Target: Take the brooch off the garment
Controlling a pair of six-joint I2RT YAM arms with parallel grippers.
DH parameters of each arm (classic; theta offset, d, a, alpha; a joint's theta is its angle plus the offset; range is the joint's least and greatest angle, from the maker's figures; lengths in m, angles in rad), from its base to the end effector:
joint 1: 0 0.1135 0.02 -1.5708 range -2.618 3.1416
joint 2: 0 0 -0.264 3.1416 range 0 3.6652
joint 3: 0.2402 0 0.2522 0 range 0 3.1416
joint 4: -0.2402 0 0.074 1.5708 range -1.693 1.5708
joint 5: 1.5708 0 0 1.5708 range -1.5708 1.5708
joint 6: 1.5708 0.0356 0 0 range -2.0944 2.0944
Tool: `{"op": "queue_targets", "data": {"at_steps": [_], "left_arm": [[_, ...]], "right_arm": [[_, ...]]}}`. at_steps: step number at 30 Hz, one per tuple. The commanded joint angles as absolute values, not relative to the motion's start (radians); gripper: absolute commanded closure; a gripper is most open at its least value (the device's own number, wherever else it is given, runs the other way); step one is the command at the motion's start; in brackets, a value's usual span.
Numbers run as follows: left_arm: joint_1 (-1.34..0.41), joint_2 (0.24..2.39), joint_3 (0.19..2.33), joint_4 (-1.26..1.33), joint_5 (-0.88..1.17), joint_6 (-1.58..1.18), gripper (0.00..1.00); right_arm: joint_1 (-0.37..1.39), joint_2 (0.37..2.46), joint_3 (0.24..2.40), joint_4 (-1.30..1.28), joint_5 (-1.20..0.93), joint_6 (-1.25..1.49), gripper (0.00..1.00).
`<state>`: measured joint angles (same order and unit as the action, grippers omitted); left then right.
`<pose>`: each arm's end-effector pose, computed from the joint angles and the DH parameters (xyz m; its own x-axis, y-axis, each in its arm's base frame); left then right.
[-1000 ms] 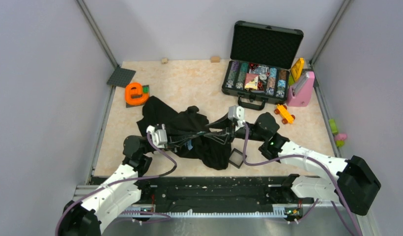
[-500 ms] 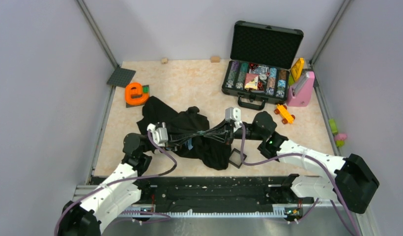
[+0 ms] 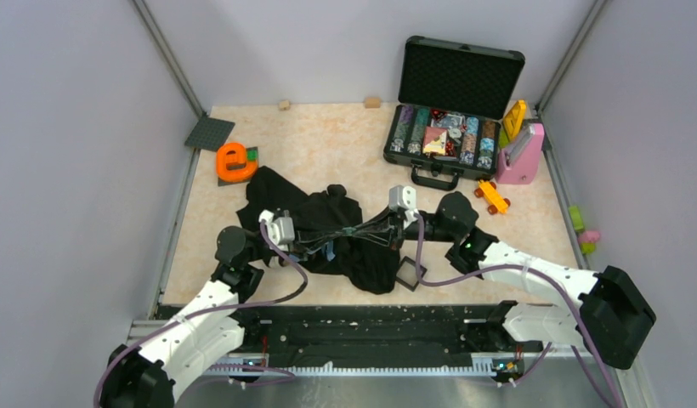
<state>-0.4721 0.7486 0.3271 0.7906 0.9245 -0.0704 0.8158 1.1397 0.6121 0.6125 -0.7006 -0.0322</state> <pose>0.1328 -0.0997 0.2821 0.2546 -0.1776 -0.9506 0.9573 0.1857 0.2217 0.1562 0.1995 0.2904 0.0902 0.0599 -0.9941 -0.9945 0.0580 -0.0867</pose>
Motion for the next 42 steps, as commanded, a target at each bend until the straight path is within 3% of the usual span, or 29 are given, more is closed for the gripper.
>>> {"op": "queue_targets", "data": {"at_steps": [1, 6, 9, 13, 15, 22, 25, 33, 42], "left_arm": [[-0.477, 0.736, 0.367, 0.794, 0.894, -0.065, 1.00], [-0.477, 0.702, 0.371, 0.767, 0.585, -0.347, 0.50], [-0.477, 0.651, 0.376, 0.673, 0.400, -0.543, 0.35], [-0.477, 0.575, 0.452, 0.285, 0.240, -0.838, 0.22], [-0.476, 0.570, 0.466, 0.191, 0.283, -0.944, 0.22], [-0.475, 0.689, 0.445, 0.156, 0.513, -1.369, 0.51], [-0.475, 0.701, 0.405, 0.196, 0.558, -1.451, 0.54], [-0.474, 0.568, 0.440, -0.181, 0.410, -1.510, 0.52], [-0.474, 0.571, 0.361, -0.047, 0.501, -1.625, 0.63]], "right_arm": [[0.826, 1.126, 0.665, 0.624, -0.714, -0.064, 1.00], [0.828, 1.080, 0.566, 0.685, -0.676, -0.305, 1.00], [0.830, 1.071, 0.549, 0.646, -0.627, -0.466, 1.00], [0.857, 1.082, 0.523, 0.595, -0.666, -0.811, 1.00], [0.907, 1.088, 0.476, 0.633, -0.625, -0.994, 1.00], [0.967, 1.131, 0.416, 0.839, -0.543, -1.125, 1.00], [0.985, 1.146, 0.418, 0.851, -0.516, -1.158, 1.00], [1.015, 1.163, 0.412, 0.824, -0.448, -1.279, 1.00], [1.041, 1.176, 0.428, 0.777, -0.439, -1.312, 1.00]]}}
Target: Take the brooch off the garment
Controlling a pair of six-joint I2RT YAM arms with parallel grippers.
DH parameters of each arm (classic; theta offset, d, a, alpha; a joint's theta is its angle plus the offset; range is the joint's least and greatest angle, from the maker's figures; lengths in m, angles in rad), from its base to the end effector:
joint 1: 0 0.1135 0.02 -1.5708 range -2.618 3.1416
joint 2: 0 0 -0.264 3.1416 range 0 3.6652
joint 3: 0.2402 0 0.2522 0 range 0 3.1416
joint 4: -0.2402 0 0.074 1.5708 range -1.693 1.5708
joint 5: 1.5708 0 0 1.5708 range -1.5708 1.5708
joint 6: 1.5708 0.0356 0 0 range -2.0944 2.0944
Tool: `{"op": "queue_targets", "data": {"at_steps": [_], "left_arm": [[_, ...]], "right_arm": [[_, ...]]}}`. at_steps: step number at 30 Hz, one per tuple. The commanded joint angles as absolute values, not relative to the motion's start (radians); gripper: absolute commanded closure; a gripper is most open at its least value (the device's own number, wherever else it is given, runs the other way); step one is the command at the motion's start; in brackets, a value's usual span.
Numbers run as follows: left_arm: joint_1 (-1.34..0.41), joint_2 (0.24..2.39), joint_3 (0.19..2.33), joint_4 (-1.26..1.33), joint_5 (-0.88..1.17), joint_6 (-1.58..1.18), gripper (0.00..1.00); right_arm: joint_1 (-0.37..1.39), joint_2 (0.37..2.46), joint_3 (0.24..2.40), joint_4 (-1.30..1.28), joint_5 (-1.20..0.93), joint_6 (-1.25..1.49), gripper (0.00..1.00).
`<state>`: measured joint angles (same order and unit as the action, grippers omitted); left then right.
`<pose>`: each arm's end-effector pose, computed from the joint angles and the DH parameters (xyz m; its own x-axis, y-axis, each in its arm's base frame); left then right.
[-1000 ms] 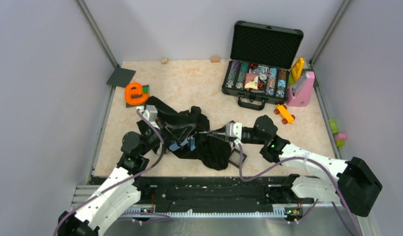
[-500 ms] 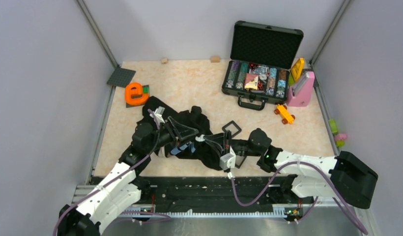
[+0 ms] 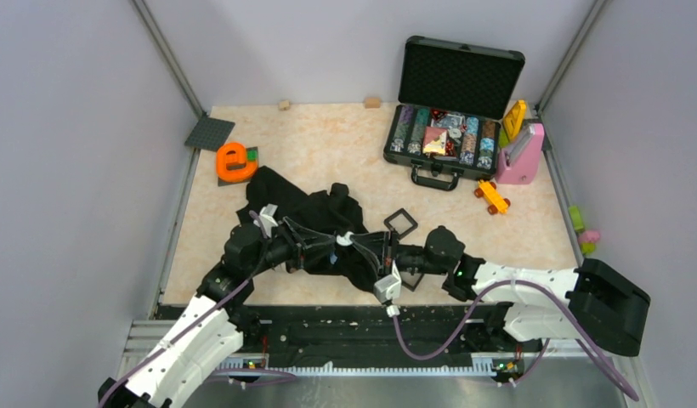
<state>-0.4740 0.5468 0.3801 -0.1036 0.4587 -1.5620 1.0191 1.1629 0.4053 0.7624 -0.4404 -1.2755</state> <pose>0.1246 -0.0816 0.2410 -0.7910 -0.6019 0.1097 -0.2306 0.1272 -0.9647 0.1132 0.2129 0.2316 0.9515 -0.1051 -0.2891 -0.2868 0.0362 -0.9573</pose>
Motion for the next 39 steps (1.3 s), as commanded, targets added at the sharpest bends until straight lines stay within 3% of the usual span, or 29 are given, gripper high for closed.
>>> {"op": "queue_targets", "data": {"at_steps": [1, 8, 16, 18, 22, 24, 29, 34, 39], "left_arm": [[-0.474, 0.583, 0.364, -0.044, 0.513, -1.621, 0.63], [-0.475, 0.697, 0.364, 0.050, 0.589, -1.611, 0.63], [-0.475, 0.716, 0.364, 0.088, 0.605, -1.588, 1.00], [-0.474, 0.718, 0.363, 0.096, 0.609, -1.552, 1.00], [-0.472, 0.700, 0.381, 0.059, 0.550, -1.399, 1.00], [-0.472, 0.700, 0.399, 0.061, 0.539, -1.287, 1.00], [-0.472, 0.786, 0.528, -0.037, 0.612, -1.009, 1.00], [-0.474, 0.857, 0.568, -0.037, 0.688, -0.930, 1.00], [-0.474, 0.841, 0.559, 0.017, 0.725, -0.904, 1.00]], "right_arm": [[1.042, 1.179, 0.427, 0.778, -0.438, -1.313, 1.00], [1.054, 1.190, 0.431, 0.772, -0.433, -1.322, 1.00], [1.059, 1.203, 0.433, 0.764, -0.435, -1.311, 1.00], [1.059, 1.202, 0.418, 0.796, -0.445, -1.269, 0.83], [1.059, 1.156, 0.404, 0.828, -0.437, -0.955, 0.61], [1.059, 1.124, 0.416, 0.841, -0.347, -0.659, 0.54], [1.057, 1.004, 0.544, 0.550, -0.137, -0.087, 0.36], [1.055, 1.019, 0.723, 0.182, -0.035, 0.277, 0.33], [1.031, 1.024, 0.772, 0.068, -0.017, 0.539, 0.39]]}}
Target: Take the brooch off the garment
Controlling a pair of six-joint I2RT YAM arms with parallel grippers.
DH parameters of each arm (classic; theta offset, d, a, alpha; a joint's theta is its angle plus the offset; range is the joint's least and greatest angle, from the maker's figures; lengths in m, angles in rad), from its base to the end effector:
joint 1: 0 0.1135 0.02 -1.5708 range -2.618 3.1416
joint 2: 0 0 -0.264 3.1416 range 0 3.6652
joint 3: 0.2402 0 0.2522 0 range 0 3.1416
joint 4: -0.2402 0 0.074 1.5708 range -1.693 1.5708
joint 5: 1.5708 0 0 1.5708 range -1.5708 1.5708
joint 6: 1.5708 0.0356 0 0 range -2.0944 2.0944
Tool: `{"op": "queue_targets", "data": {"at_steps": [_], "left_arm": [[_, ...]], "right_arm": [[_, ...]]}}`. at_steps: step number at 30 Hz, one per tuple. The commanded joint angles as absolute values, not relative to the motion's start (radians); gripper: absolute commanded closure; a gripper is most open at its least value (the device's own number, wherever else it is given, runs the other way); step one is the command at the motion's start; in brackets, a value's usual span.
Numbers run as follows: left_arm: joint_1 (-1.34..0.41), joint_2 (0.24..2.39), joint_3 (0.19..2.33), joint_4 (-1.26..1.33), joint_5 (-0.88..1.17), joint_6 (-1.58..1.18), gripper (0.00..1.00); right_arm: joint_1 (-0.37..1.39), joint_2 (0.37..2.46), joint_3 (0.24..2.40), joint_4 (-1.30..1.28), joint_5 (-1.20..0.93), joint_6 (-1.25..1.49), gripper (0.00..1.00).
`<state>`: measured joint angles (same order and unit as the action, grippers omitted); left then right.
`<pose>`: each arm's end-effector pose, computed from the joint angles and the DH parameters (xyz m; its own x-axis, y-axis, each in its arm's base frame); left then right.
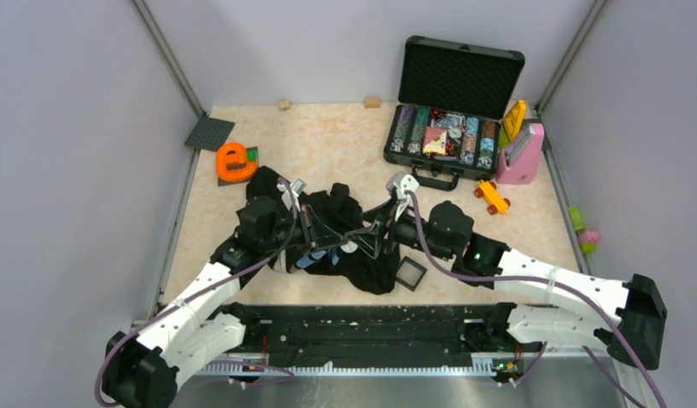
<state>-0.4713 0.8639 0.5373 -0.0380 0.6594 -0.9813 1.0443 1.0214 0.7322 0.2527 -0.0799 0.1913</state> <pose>0.1640 -0.1081 0.2561 -0.8988 -0.2793 -0.3378 0.2189 0.3816 -0.8980 0.1199 0.2119 0.3223 -0.1895 0.0512 -0.9805 -0.8820 0.4301 0.1929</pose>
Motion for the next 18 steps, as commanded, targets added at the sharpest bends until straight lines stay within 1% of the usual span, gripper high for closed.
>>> {"op": "queue_targets", "data": {"at_steps": [1, 4, 8, 15, 18], "left_arm": [[-0.474, 0.829, 0.554, 0.031, 0.720, -0.908, 1.00], [-0.474, 0.799, 0.550, 0.034, 0.714, -0.921, 1.00], [-0.474, 0.794, 0.554, 0.041, 0.736, -0.946, 1.00], [-0.475, 0.784, 0.541, 0.094, 0.757, -0.972, 1.00], [-0.475, 0.787, 0.541, 0.105, 0.765, -0.983, 1.00]], "right_arm": [[1.018, 1.017, 0.765, 0.063, -0.016, 0.583, 0.39], [0.975, 0.995, 0.728, 0.075, -0.042, 0.663, 0.38], [0.948, 1.007, 0.711, 0.083, -0.106, 0.664, 0.36], [0.947, 1.049, 0.691, 0.205, -0.254, 0.650, 0.48], [0.947, 1.060, 0.690, 0.232, -0.278, 0.650, 0.51]]}}
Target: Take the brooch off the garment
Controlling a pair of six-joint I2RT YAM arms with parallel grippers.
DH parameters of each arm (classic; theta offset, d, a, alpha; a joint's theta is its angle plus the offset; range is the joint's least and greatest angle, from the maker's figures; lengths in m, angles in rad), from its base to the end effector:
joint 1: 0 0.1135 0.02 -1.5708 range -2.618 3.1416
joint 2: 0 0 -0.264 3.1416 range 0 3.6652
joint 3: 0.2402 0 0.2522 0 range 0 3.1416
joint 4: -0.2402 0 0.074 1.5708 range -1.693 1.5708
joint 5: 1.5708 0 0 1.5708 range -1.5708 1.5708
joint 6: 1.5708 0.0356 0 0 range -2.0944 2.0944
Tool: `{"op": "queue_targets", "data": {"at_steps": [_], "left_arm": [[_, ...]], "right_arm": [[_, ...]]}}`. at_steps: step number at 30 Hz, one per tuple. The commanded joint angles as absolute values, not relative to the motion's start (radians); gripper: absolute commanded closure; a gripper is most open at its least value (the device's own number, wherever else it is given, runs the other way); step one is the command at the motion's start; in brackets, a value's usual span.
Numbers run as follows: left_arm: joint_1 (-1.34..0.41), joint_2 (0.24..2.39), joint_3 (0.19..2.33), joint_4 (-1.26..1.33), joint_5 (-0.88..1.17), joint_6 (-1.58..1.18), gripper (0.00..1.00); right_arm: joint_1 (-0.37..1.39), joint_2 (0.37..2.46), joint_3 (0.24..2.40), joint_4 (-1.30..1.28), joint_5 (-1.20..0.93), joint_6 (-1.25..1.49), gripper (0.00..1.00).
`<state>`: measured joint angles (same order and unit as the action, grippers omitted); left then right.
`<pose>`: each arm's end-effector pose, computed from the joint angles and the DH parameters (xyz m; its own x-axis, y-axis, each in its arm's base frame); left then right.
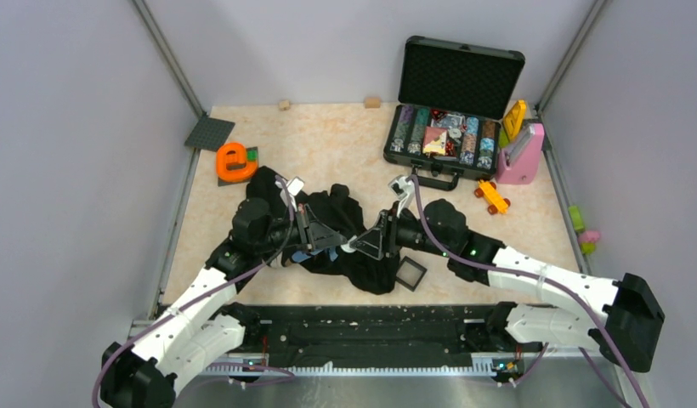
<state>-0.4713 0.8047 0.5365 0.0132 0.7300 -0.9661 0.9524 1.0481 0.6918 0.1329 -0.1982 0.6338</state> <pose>0.1552 -0.1058 0.2713 -0.8791 -0.2400 -0.4117 0.3343 0.3051 -0.8917 0.1363 0.2036 0.2889 -0.6425 0.0985 -0.7599 -0.6573 0.4388 0.6127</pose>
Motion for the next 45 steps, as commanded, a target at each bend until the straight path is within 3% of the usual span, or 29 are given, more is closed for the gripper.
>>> {"op": "queue_targets", "data": {"at_steps": [1, 11, 19, 22, 27, 45], "left_arm": [[-0.476, 0.789, 0.537, 0.117, 0.767, -0.989, 1.00], [-0.476, 0.793, 0.514, 0.185, 0.790, -1.028, 1.00], [-0.476, 0.792, 0.520, 0.144, 0.791, -0.992, 1.00], [-0.476, 0.795, 0.522, 0.144, 0.787, -0.991, 1.00], [-0.477, 0.798, 0.527, 0.156, 0.794, -0.998, 1.00], [-0.476, 0.800, 0.531, 0.171, 0.795, -1.024, 1.00]], "right_arm": [[0.947, 1.065, 0.691, 0.234, -0.278, 0.650, 0.53], [0.947, 1.102, 0.702, 0.264, -0.277, 0.656, 0.64], [0.945, 1.058, 0.664, 0.316, -0.206, 0.709, 0.54], [0.944, 1.052, 0.662, 0.312, -0.198, 0.715, 0.66], [0.944, 1.053, 0.664, 0.296, -0.201, 0.708, 0.76], [0.944, 1.104, 0.700, 0.291, -0.300, 0.669, 0.64]]}}
